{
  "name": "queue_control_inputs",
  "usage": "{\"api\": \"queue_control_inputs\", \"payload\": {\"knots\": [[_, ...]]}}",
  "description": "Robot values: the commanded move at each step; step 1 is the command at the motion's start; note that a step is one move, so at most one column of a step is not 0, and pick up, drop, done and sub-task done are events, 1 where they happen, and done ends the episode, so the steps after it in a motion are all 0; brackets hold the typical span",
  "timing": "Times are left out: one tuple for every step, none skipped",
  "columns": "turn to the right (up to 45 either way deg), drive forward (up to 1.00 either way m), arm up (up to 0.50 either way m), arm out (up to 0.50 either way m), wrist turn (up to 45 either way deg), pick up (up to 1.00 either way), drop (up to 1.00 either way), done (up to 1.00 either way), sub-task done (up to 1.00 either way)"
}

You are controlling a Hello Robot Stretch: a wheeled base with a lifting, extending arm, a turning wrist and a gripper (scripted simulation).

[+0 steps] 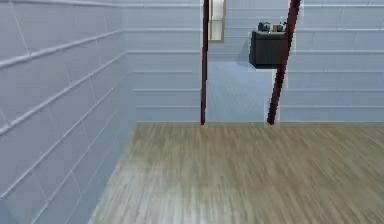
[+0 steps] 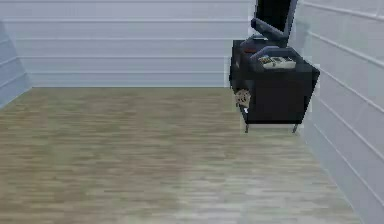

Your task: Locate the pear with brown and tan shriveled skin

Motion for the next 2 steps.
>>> {"api": "queue_control_inputs", "payload": {"knots": [[15.0, 0.0, 0.0, 0.0, 0.0, 0.0, 0.0, 0.0, 0.0], [3.0, 0.0, 0.0, 0.0, 0.0, 0.0, 0.0, 0.0, 0.0]]}}
